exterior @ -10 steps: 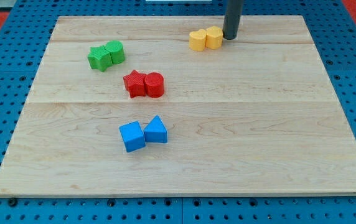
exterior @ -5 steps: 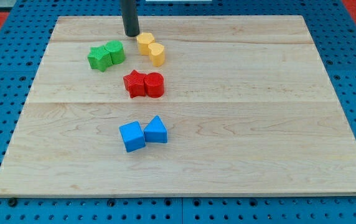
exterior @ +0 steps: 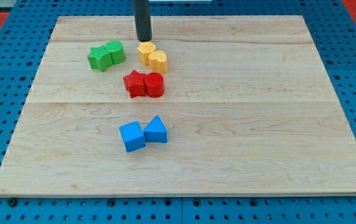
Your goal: Separate the yellow blocks on the board
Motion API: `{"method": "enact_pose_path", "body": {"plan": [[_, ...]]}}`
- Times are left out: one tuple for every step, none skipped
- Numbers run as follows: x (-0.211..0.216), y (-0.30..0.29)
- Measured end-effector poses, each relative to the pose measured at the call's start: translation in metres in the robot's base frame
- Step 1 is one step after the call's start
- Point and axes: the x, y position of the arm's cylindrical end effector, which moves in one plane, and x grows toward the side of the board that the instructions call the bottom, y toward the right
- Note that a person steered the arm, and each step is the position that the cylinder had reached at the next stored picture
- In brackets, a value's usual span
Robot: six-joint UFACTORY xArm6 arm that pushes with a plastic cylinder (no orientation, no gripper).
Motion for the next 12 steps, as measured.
{"method": "enact_pose_path", "body": {"plan": [[0.001,0.0],[0.025,0.045],[0.055,0.077],[0.084,0.027],[0.062,0.004],[0.043,0.01],[0.029,0.013],[0.018,0.015],[0.018,0.019],[0.018,0.019],[0.017,0.002],[0.017,0.022]]}}
